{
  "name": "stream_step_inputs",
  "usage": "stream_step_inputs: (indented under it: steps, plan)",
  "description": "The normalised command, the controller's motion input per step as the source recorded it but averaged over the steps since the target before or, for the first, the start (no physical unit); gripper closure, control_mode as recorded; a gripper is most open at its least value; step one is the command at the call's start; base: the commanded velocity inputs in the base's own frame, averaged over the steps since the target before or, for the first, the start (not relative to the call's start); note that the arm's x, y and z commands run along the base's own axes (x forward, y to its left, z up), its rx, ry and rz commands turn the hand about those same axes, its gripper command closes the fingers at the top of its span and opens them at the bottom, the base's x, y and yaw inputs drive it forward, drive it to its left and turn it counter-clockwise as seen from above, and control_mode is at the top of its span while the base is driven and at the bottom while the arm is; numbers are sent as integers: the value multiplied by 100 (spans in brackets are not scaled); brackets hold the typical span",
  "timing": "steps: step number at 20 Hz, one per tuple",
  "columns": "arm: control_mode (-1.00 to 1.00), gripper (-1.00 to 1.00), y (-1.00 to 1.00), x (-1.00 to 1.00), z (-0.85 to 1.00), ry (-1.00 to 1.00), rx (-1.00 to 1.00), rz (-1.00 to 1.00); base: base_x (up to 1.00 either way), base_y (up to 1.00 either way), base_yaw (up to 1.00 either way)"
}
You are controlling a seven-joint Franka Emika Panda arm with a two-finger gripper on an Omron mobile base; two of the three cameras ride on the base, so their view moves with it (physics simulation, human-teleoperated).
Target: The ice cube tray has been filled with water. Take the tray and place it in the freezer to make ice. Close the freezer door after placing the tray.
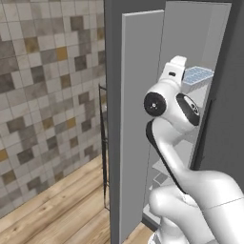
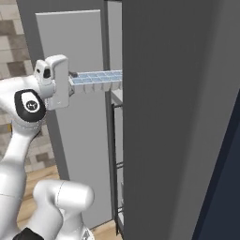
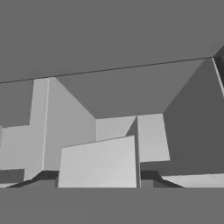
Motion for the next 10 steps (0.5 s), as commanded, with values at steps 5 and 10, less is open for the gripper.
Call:
stream_step_inputs:
  steps: [5,10]
  plan:
    - [-100,100,-23,18,0,11,6,12,0,0,0]
    - [-100,100,-18,2,-10,10,3,14,0,0,0]
